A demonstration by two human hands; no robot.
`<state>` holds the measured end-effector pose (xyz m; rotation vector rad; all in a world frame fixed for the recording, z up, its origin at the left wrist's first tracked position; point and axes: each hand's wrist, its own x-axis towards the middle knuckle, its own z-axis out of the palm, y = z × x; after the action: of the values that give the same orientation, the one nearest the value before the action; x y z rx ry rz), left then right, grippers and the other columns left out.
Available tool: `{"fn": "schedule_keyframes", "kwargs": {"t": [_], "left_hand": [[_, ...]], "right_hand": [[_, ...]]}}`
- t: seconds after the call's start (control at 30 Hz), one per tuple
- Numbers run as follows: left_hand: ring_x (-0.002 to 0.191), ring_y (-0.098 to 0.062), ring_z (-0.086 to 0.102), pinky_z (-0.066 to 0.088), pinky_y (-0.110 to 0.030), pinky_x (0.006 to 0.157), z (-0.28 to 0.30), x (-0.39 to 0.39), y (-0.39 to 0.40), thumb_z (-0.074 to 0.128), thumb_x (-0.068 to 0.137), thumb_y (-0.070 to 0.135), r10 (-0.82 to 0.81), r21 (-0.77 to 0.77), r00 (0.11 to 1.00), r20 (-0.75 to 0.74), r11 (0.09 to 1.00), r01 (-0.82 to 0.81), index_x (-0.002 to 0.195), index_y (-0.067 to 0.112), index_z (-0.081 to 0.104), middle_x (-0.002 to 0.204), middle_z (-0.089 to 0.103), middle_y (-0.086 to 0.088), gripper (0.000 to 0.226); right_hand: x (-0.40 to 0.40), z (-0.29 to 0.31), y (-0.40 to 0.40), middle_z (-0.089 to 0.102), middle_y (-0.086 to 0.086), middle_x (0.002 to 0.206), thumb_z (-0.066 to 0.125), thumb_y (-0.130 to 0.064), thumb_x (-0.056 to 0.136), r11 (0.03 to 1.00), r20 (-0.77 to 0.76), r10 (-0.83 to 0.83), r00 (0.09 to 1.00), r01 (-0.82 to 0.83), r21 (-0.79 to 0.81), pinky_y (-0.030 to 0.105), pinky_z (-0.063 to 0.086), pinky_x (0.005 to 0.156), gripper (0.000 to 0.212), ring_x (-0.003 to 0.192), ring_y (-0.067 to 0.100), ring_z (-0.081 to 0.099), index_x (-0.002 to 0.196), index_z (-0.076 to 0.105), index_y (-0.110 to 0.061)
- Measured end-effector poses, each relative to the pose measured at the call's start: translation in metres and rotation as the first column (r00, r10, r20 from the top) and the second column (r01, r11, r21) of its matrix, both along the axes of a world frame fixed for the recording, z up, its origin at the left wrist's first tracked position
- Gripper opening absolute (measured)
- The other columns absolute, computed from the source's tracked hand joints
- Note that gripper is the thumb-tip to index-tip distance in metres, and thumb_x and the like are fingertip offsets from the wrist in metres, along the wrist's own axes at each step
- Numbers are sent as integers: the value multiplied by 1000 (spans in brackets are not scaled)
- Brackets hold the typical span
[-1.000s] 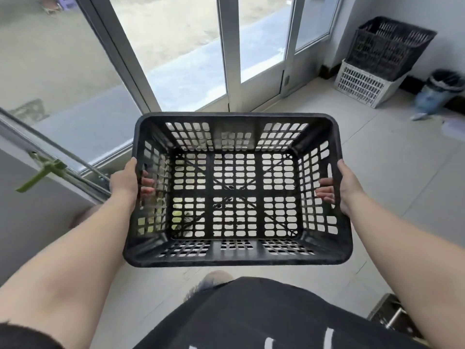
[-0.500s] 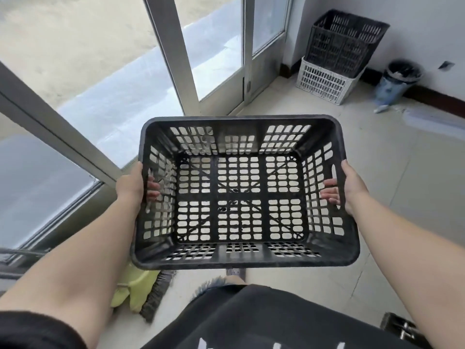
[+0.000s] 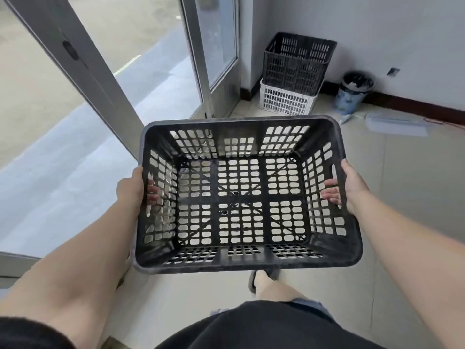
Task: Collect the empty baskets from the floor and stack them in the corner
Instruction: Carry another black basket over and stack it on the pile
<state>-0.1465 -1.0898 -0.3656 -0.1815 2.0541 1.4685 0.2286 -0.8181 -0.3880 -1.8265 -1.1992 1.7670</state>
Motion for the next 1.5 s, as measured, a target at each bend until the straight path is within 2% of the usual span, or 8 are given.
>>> {"fn": "schedule_keyframes", "kwargs": {"t": [0.3,0.43,0.5,1.07,1.17,1.37,1.43,1.5], "left_hand": [[28,-19,45,39,-19,34,1,-77,163,48,87,47,-58,-27,998,-36,998,57,69,7,51,39,49,-2,44],[30,-19,49,46,-27,45,9,-104,235,47,92,44,-80,-25,992,-93,997,78,71,5,53,41,54,-4,45],[31,-19,50,47,-30,50,11,-115,268,47,93,41,-83,-26,989,-125,996,80,70,4,54,52,57,-10,44],[34,-19,54,49,-23,39,5,-261,587,49,91,41,-268,-90,957,-109,962,259,73,5,58,68,61,-15,42],[28,-18,53,46,-21,33,12,-277,640,52,90,37,-258,-86,960,-109,964,250,73,4,59,66,60,-14,37],[25,-17,51,46,-21,33,15,-309,744,53,93,38,-260,-79,958,-120,964,252,76,3,59,55,61,-11,39],[26,-17,52,46,-21,31,15,-317,779,52,93,38,-261,-84,958,-115,964,253,85,1,60,51,63,-9,39],[32,-19,55,47,-21,32,15,-322,811,51,94,39,-257,-96,959,-122,965,246,94,0,60,65,63,-12,40]], "right_hand": [[-68,-8,153,66,21,75,33,-75,85,1000,1,-10,1000,10,-25,17,42,33,80,40,17,62,87,63,-1],[-95,-5,218,66,20,74,33,-75,85,999,3,-35,999,35,-15,17,43,33,80,39,16,61,86,63,-1],[-107,-3,245,66,20,75,33,-75,85,999,14,-50,999,50,-5,17,43,34,80,40,16,62,85,63,-1],[-221,-1,487,67,18,74,34,-74,86,968,85,-250,964,251,6,17,44,36,78,40,15,61,87,65,-2],[-236,1,529,69,17,76,35,-75,85,961,80,-278,957,278,6,17,44,37,80,42,16,63,90,66,-2],[-265,-3,626,70,17,79,34,-78,83,958,77,-287,955,287,1,19,45,41,85,44,17,64,96,66,-1],[-276,-3,662,69,15,73,33,-78,83,960,74,-280,957,281,-7,18,45,40,85,42,16,62,95,65,0],[-286,-1,698,67,11,56,32,-79,83,961,76,-275,958,277,-14,16,44,38,84,38,14,60,90,64,-1]]}}
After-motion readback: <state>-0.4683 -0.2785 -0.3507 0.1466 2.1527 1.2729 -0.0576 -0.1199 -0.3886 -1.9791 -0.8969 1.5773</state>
